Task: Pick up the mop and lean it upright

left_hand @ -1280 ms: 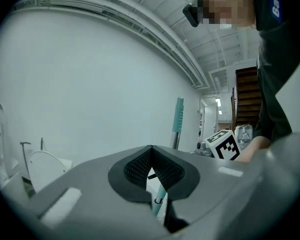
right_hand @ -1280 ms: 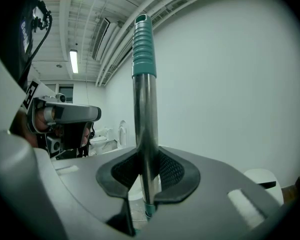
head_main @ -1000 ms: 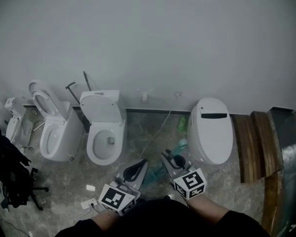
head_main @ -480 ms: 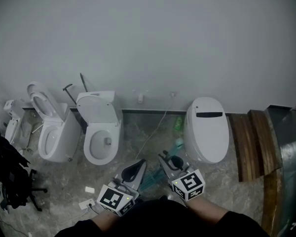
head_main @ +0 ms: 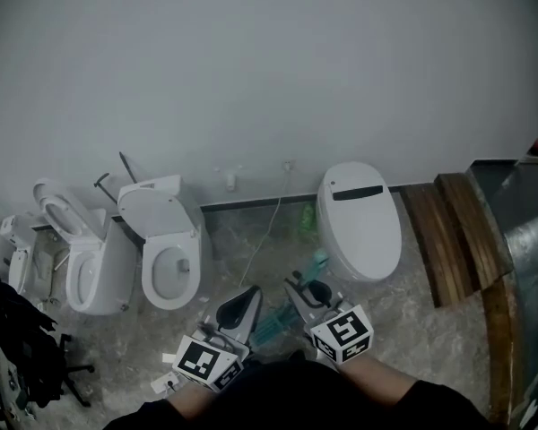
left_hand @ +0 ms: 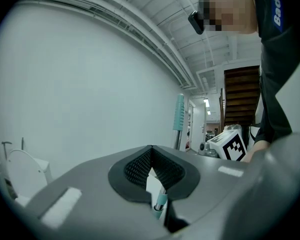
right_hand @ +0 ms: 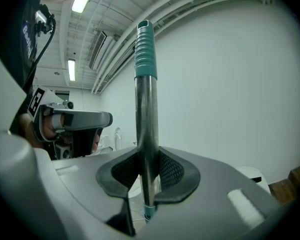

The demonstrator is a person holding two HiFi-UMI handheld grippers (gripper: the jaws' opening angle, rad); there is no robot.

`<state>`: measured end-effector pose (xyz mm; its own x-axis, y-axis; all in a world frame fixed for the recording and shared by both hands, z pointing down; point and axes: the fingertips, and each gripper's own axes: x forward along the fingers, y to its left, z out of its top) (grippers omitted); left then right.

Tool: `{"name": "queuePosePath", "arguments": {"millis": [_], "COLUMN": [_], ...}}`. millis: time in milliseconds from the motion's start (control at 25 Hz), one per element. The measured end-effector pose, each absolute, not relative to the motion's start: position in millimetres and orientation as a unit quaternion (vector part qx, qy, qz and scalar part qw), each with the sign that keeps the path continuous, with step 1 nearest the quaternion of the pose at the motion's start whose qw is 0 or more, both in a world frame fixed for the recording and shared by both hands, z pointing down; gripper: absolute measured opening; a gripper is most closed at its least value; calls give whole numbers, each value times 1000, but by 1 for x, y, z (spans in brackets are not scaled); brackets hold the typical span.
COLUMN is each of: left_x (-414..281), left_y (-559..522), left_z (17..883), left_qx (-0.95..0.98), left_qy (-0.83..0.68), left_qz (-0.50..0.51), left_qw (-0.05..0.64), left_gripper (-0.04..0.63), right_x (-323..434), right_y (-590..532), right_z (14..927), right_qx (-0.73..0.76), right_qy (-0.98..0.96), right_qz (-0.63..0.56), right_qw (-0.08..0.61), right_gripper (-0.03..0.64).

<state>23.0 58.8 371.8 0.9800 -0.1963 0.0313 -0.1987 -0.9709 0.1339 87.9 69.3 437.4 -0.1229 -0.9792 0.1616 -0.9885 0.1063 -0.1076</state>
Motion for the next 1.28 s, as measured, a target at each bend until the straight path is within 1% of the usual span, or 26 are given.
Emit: {"name": "queuePosePath", "arguments": {"millis": [480, 720, 960, 1160, 1280], "left_x": [82, 133, 187, 223, 234], "left_y": [79, 67, 72, 97, 120], "left_z": [371, 378, 364, 372, 372], "left_qx": [997, 993, 982, 970, 967], "left_qy": [-4, 71, 155, 209, 231], "left_qz": [14, 6, -23, -8, -2], "left_qw": [72, 90, 102, 119, 111], "left_gripper": [15, 15, 15, 15, 15], "right_x": [149, 190, 222, 249, 259], "right_y": [114, 130, 159, 191, 208], "right_z": [441, 442, 428, 420, 417], "right_qx": [732, 782, 830, 865, 872], "right_qy": [-673, -613, -547, -492, -480], "right_qz": [99, 110, 102, 96, 93], "right_qw": [30, 27, 37, 32, 31], "right_gripper": [83, 83, 83, 83, 83]}}
